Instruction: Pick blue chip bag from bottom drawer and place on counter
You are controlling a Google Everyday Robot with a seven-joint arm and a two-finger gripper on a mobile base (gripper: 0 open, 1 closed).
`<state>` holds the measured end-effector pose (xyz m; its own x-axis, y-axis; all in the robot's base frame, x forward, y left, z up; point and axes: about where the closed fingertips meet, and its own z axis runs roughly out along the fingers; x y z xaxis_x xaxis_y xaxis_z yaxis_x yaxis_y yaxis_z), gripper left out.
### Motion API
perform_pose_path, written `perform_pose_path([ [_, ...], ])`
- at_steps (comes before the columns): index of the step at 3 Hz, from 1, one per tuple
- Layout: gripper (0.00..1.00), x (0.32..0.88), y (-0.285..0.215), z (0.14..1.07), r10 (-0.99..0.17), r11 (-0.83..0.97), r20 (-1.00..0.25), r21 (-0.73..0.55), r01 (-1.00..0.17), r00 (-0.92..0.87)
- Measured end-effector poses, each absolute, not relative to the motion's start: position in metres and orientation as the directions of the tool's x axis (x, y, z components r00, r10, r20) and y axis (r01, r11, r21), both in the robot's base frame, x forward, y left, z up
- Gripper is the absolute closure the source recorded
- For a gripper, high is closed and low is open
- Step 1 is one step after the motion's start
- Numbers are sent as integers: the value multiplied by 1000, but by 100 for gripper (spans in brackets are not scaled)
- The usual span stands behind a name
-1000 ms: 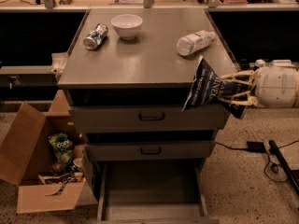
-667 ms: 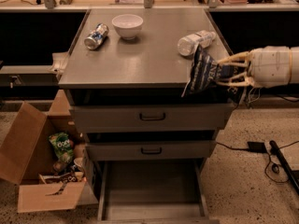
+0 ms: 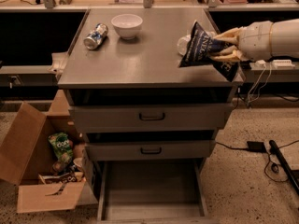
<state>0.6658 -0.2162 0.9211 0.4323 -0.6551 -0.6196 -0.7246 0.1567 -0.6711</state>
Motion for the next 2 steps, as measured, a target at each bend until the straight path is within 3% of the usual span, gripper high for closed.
perform_pose_path([
  [2,97,714,-199,919,-676,238,-661,-614,-753,325],
])
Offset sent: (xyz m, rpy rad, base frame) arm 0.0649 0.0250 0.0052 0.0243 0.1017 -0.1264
